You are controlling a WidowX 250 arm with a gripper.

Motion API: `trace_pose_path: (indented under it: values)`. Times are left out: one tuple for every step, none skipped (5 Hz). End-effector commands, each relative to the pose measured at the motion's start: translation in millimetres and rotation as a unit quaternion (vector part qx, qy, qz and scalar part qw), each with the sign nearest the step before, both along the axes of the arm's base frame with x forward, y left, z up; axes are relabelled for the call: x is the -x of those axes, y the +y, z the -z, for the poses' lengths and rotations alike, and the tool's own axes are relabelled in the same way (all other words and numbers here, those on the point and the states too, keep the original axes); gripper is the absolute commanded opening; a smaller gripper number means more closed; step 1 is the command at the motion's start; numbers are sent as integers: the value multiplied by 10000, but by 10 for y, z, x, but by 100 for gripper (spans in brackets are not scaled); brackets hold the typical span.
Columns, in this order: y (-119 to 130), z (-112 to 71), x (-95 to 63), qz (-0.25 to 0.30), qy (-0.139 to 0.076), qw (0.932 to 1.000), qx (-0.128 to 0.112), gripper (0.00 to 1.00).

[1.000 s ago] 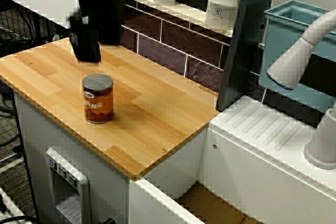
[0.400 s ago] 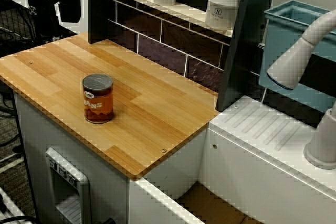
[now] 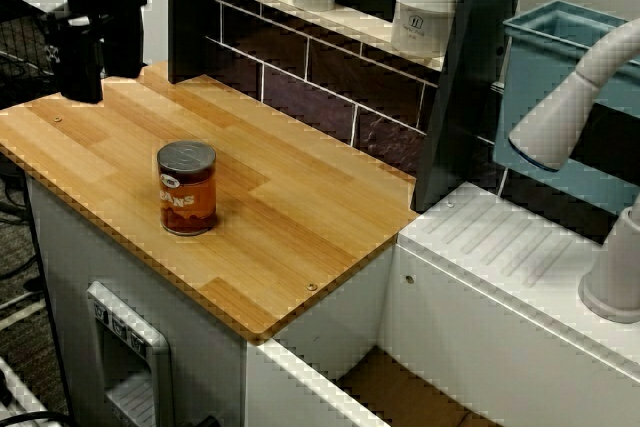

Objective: Push into sink

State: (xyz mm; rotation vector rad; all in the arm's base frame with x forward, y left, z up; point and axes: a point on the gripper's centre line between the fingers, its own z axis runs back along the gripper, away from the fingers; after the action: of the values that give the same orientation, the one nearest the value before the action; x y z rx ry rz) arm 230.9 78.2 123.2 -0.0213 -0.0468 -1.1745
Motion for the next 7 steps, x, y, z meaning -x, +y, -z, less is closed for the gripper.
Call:
trace_pose_path:
  values:
    - [-118,479,-39,307,130,9994,-59,100]
    - [-32,625,-103,185,153,9997,-51,100]
    - [-64,613,-139,128,147,9998,51,100]
    - [-192,534,-132,250,87,9994,213,100]
    - [-393,421,-162,431,24,9979,483,100]
    - [-684,411,-251,615,20,9948,807,100]
    - [-1015,414,-430,895,118,9907,1016,100]
